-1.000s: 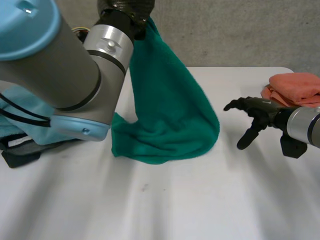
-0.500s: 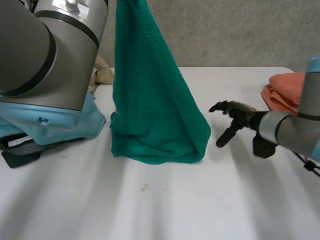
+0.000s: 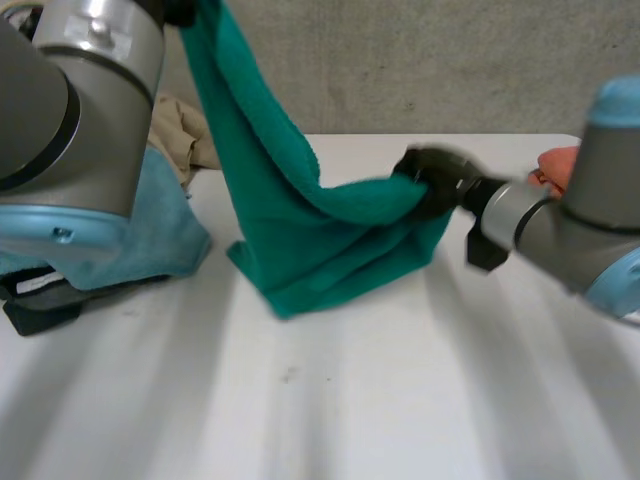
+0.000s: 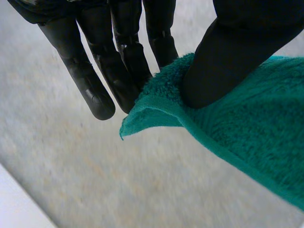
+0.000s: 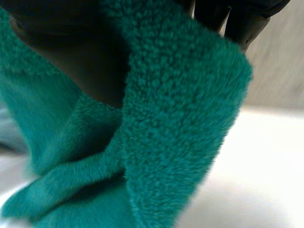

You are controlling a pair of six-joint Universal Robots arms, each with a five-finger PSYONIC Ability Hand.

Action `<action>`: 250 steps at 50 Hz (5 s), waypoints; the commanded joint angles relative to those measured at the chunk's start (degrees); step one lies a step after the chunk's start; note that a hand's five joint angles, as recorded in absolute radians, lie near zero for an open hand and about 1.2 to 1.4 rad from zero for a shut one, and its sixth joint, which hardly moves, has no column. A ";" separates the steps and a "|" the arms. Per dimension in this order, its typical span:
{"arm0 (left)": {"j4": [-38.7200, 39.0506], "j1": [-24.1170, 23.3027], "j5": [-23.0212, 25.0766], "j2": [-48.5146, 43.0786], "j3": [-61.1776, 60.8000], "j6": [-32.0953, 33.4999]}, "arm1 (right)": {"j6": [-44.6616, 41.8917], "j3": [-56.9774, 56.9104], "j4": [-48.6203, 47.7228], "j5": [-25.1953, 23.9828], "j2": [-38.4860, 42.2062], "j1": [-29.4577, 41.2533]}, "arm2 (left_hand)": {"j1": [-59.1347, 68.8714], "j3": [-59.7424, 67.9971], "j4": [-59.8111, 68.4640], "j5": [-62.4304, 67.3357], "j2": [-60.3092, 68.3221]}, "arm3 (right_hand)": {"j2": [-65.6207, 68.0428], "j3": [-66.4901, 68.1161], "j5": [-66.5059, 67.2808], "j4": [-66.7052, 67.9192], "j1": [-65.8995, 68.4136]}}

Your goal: Fold the laundry.

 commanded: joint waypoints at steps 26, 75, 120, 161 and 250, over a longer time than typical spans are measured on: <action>-10.04 -0.70 -7.02 1.65 -37.98 -9.45 | -53.53 22.95 0.43 5.73 -11.10 9.50 | -43.51 -47.33 -47.91 -44.66 -47.52 | 13.03 12.94 13.72 12.13 24.72; -13.91 -3.25 8.98 -27.63 -0.17 -20.88 | -57.31 37.55 -12.40 3.09 -26.04 10.03 | 15.68 11.86 11.28 14.53 11.67 | 13.03 12.94 13.72 12.13 24.72; -13.30 -4.48 -1.30 -5.55 -18.72 -20.44 | -16.00 26.12 9.31 -15.10 -2.22 -8.17 | 15.68 11.86 11.28 14.53 11.67 | -36.39 -36.48 -35.70 -37.29 -24.70; 15.71 -1.41 -0.86 -11.88 -19.23 -5.32 | -34.63 20.74 -26.11 6.52 -13.56 3.61 | 15.68 11.86 11.28 14.53 11.67 | 13.03 12.94 13.72 12.13 24.72; -6.35 -2.89 1.51 11.93 -12.49 -10.51 | -21.10 38.68 -6.78 -4.28 -16.64 -6.77 | 15.68 11.86 11.28 14.53 11.67 | -56.97 -57.06 -56.28 -57.87 -45.28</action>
